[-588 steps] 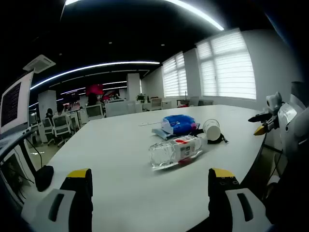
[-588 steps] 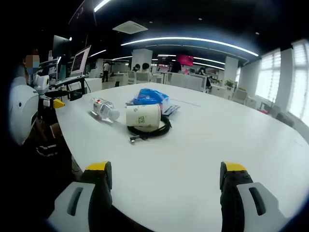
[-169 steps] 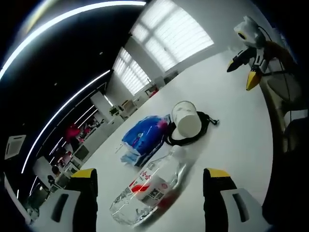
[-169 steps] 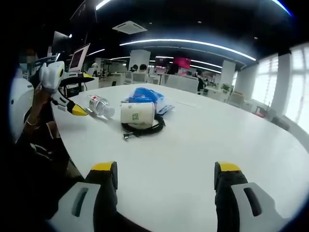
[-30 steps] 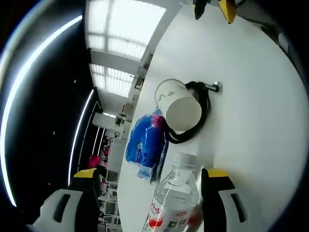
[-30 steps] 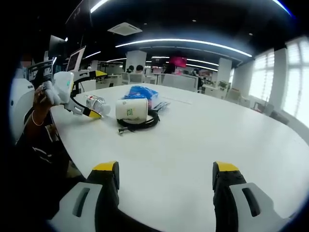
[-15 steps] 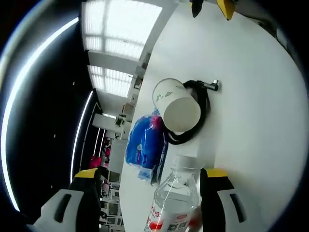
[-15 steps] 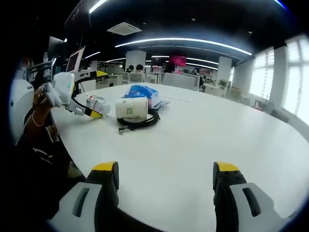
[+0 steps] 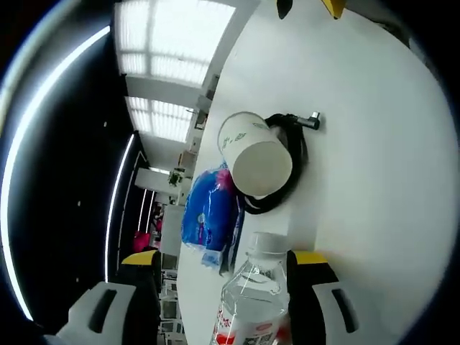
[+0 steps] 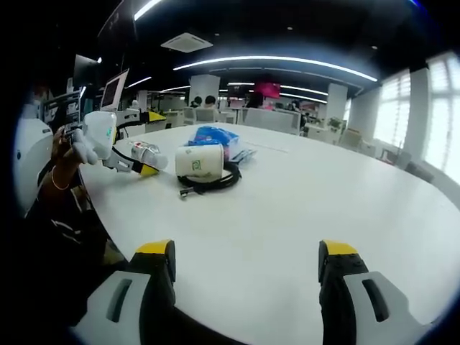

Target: Arrange the tabletop items into an orderly group along one side of the table until the central work area is clear of visible clutter.

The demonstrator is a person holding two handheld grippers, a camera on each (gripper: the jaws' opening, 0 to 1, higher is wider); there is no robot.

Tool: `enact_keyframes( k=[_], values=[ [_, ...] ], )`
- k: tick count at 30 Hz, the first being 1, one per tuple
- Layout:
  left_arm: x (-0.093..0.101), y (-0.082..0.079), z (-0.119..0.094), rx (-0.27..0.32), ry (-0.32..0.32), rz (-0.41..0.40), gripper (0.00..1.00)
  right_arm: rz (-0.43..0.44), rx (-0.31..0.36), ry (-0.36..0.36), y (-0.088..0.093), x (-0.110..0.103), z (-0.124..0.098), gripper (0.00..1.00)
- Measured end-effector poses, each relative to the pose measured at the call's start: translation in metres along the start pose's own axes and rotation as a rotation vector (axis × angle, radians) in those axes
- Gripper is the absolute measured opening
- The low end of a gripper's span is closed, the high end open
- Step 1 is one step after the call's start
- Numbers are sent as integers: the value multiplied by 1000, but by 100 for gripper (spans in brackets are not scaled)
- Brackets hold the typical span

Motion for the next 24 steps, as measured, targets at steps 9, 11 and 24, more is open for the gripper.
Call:
enact_keyframes(
  k=[9,11,24],
  values=[
    [4,-1,3,4,27,-19,59,-9,1,1,-2,0,-1,78],
    [4,-2,3,2,26,-18,58,-9,-2,0,-2,0,-1,78],
    [11,-5,7,-13,70,16,43,-5,2,3,-1,0,-1,78]
  ],
)
Point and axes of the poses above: the point that each gripper's makers call its tool centre point, and the gripper's own axes: z roughly forward along the fingers, x roughly to its right, y roughly out of its underside, the point moved 9 cm from there along -z, roughly backward along the fingers, and after that the axes turned 4 degrees about z, right-handed, at the moved point
